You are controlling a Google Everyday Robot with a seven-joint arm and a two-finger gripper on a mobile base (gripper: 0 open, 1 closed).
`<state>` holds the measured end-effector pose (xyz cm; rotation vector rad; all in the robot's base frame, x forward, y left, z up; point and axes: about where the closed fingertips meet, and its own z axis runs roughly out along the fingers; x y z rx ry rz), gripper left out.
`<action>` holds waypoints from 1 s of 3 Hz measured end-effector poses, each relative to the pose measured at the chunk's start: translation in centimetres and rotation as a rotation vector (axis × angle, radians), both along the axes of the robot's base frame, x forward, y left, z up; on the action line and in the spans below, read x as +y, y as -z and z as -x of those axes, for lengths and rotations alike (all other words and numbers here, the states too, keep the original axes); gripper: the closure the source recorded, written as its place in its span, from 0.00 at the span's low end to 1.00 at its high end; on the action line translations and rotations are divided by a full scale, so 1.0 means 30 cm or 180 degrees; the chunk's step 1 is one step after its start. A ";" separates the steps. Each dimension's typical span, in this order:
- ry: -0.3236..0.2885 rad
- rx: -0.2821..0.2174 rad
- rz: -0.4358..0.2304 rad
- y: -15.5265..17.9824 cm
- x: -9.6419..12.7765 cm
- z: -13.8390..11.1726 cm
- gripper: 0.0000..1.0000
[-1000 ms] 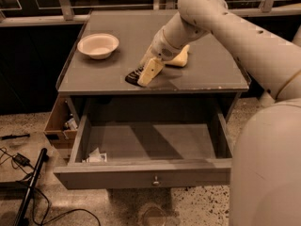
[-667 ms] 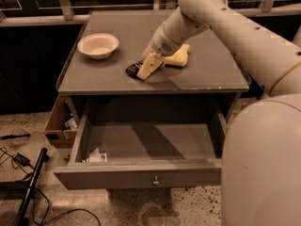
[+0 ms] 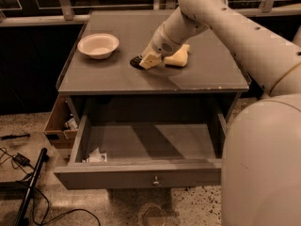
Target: Pick rxbar chocolate from top drawer and place on counter
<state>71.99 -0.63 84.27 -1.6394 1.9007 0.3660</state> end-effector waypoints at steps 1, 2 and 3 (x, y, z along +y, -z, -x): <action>0.0000 0.0000 0.0000 0.000 0.000 0.000 0.30; 0.0000 0.0000 0.0000 0.000 0.000 0.000 0.07; -0.0001 0.0001 0.0000 0.000 0.000 0.000 0.00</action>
Offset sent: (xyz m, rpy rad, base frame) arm 0.0000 0.0000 0.0000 0.0000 0.0000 0.0000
